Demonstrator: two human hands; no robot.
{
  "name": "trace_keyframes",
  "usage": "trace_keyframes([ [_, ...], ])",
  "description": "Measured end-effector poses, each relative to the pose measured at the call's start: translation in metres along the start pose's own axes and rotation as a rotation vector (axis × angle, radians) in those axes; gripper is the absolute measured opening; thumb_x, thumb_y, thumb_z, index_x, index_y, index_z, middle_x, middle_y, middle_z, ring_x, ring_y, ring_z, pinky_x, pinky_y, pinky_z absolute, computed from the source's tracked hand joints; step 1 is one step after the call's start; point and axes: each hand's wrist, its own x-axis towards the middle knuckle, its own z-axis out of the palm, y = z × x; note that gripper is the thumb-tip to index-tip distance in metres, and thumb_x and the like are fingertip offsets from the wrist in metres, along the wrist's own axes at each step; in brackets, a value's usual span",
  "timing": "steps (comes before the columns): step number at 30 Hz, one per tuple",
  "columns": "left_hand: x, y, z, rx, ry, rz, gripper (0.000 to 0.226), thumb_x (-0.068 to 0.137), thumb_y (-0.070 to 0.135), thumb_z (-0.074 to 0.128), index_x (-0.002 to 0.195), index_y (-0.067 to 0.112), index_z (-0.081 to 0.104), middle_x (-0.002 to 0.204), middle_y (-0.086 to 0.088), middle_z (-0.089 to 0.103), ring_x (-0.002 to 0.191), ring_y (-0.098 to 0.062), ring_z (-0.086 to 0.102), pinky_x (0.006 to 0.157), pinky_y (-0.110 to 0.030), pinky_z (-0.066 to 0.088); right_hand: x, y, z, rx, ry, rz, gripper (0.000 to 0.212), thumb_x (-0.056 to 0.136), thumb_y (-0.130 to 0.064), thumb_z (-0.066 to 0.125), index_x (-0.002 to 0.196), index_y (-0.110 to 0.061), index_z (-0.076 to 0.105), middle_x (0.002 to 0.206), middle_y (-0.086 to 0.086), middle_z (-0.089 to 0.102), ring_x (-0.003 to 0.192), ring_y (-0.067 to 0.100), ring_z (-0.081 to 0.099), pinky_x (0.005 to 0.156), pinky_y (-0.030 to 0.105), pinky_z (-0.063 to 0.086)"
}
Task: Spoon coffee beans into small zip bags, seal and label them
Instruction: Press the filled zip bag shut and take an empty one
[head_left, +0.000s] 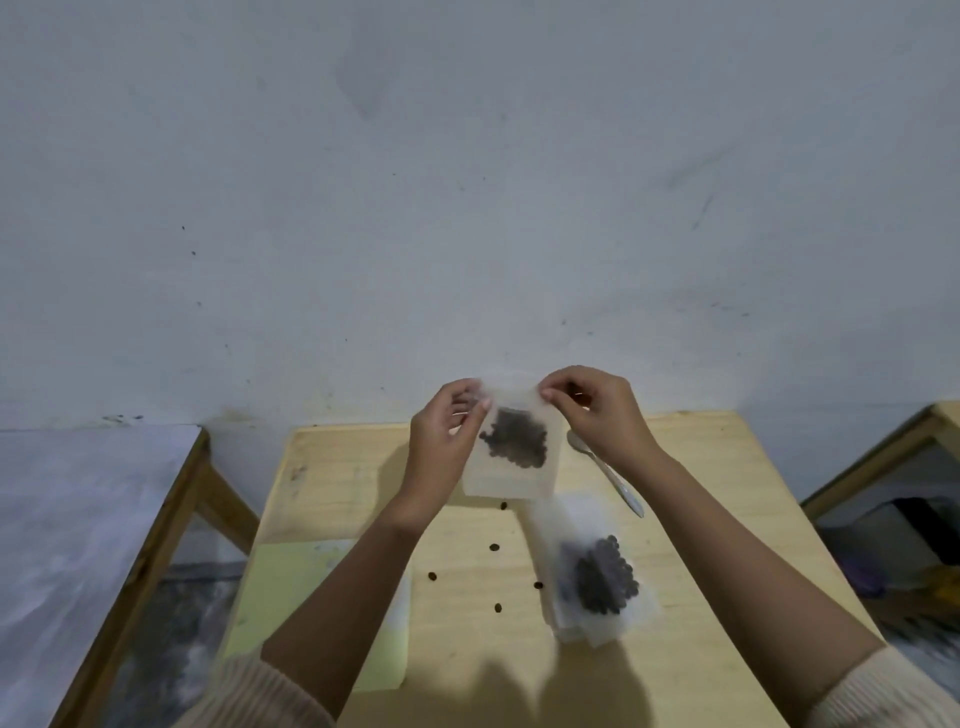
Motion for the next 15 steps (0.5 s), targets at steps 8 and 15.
trace_keyframes([
  [8,0.013,0.017,0.000,-0.183,0.134,-0.084,0.017,0.081,0.010,0.071,0.097,0.014,0.068,0.089,0.000,0.069,0.085,-0.007,0.067,0.083,-0.024,0.054,-0.006,-0.007,0.000,0.235,0.046,0.083,0.026,0.075,-0.007,0.075,0.097,-0.013,0.063,0.076,-0.005,0.062,0.070,0.002,0.059,0.070,0.013,0.048],
  [15,0.009,0.022,0.003,-0.271,0.150,-0.131,0.014,0.080,0.008,0.072,0.093,0.014,0.069,0.088,-0.002,0.071,0.085,-0.013,0.070,0.085,-0.027,0.055,-0.010,0.003,0.002,0.292,0.040,0.215,0.009,0.076,-0.008,0.075,0.081,-0.010,0.068,0.083,0.012,0.066,0.076,0.021,0.062,0.075,0.026,0.055],
])
